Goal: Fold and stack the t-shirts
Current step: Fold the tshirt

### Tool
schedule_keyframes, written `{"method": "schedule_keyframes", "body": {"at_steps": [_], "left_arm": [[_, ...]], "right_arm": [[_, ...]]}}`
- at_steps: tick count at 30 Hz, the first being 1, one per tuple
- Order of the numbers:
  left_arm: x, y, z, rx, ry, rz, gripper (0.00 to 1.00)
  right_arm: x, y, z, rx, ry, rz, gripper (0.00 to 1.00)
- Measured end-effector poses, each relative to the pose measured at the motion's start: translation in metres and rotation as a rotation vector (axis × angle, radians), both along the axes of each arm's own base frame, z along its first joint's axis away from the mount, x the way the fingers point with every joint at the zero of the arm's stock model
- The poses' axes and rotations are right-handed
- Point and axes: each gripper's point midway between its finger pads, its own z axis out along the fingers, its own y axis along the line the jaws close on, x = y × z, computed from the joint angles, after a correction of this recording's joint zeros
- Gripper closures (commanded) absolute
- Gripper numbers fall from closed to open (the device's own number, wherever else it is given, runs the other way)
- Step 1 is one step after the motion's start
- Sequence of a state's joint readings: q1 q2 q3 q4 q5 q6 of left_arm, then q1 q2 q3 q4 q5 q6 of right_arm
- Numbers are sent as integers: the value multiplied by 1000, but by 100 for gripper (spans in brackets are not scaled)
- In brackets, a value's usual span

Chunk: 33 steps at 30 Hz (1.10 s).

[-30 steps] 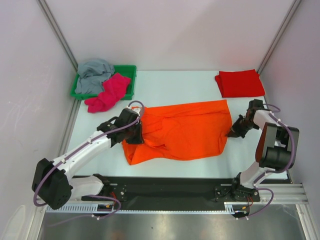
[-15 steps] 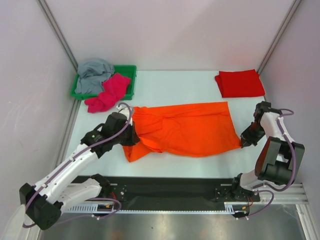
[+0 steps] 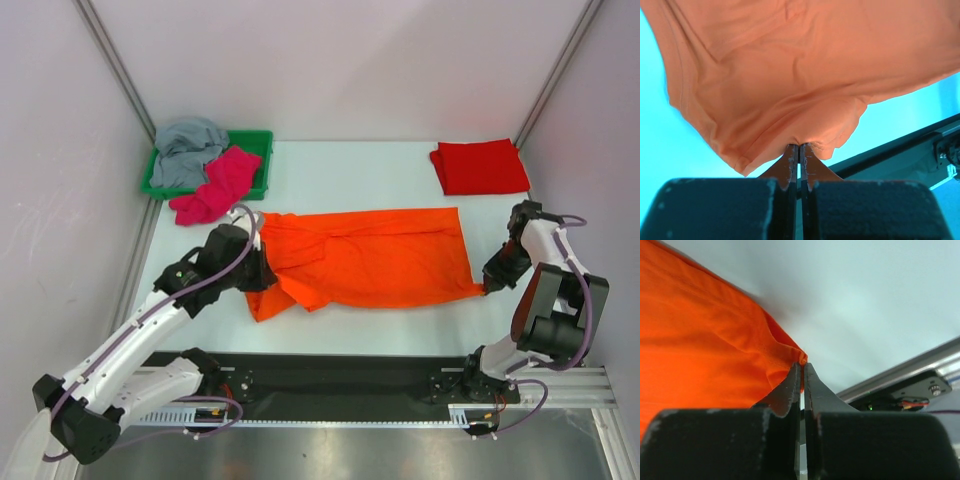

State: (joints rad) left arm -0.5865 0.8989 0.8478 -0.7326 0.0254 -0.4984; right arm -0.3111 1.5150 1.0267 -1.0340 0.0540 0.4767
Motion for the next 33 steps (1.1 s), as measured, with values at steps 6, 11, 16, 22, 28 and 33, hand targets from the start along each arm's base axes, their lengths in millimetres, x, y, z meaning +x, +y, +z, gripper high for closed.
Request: {"method": "schedule_keyframes", "body": {"at_steps": [6, 11, 16, 22, 28, 33], "left_arm": [[27, -14, 26, 6, -41, -5, 100], [66, -28, 38, 63, -48, -3, 100], [113, -35, 30, 123, -19, 14, 100], [159, -23, 13, 191, 34, 63, 100], [190, -10, 11, 205, 41, 104, 100], [204, -16, 9, 199, 42, 103, 100]], "right_arm": [[43, -2, 12, 1, -75, 81, 100], [90, -2, 24, -6, -137, 143, 100], [124, -1, 16, 18, -145, 175, 100], [143, 3, -3, 52, -113, 200, 100], [164, 9, -5, 57, -123, 241, 100], [182, 14, -6, 62, -139, 265, 100]]}}
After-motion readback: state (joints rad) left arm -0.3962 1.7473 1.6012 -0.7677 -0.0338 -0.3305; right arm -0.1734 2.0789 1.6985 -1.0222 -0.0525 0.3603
